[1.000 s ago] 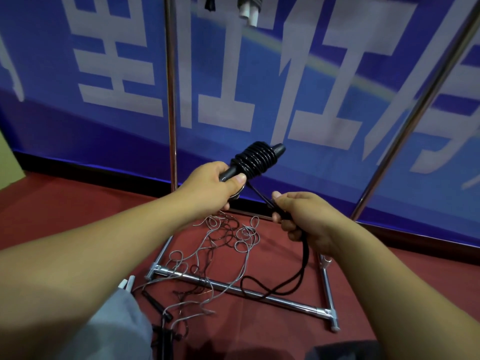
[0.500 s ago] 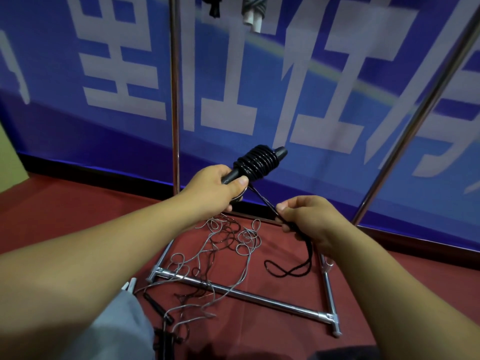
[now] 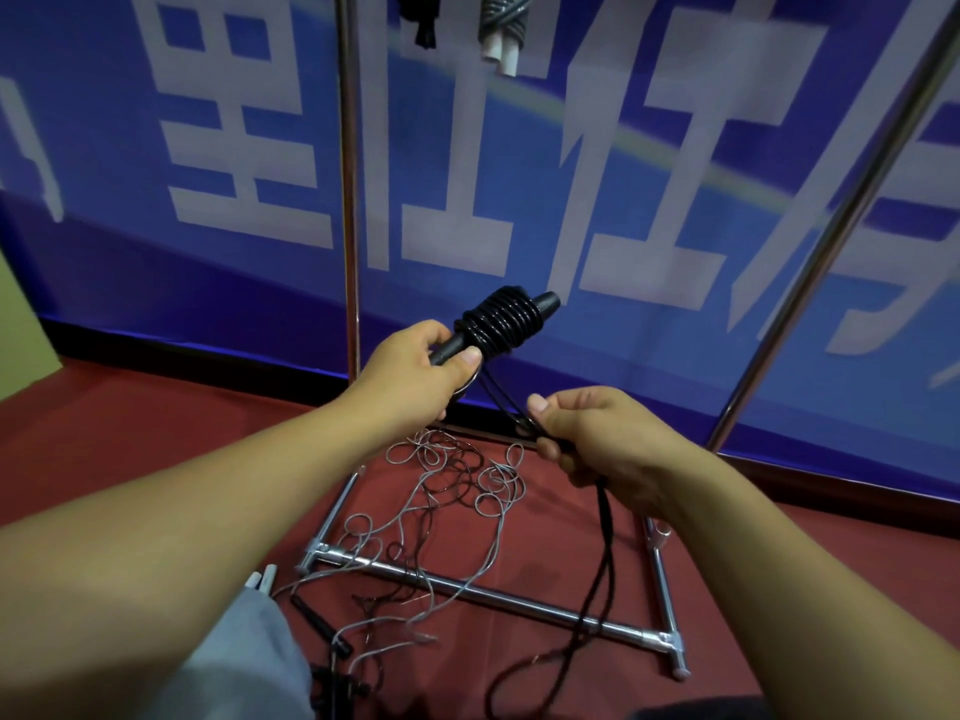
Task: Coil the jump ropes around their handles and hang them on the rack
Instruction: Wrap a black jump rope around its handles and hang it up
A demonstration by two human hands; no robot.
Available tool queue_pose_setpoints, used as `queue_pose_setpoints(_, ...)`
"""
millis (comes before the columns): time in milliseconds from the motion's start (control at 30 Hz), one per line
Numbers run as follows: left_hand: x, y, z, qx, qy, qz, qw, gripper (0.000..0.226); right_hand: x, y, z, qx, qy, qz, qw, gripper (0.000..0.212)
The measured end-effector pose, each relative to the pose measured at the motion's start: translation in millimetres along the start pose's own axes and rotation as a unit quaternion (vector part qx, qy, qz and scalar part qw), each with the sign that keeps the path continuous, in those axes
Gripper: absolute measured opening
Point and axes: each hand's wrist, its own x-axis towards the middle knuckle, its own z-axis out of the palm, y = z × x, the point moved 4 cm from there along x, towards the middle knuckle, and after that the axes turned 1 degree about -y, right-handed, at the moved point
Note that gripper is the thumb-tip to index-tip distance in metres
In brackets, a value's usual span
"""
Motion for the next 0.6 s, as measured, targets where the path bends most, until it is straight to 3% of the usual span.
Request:
queue_pose_setpoints(133, 5, -5, -3, 0.066, 0.016, 0.014, 0.998, 0.019, 0, -7, 6, -0.002, 0.004, -0.042, 0.999, 0.030)
queue_pose_setpoints(233, 7, -8, -5, 0.116, 0.020, 0.019, 0.993, 0.018, -1, -4, 7, -0.040, 0.002, -0.024, 0.999, 0.018)
queue_pose_setpoints(433, 4, -8, 2, 0.218, -0.001, 0.036, 0.975, 0.019, -3, 5, 3, -0.119, 0.022, 0.059, 0.991, 0.037)
queue_pose_setpoints(600, 6, -4, 3, 0.241, 0.015, 0.043, 0.969, 0.017, -6, 5, 1, -0.103, 0.058, 0.081, 0.990, 0.042)
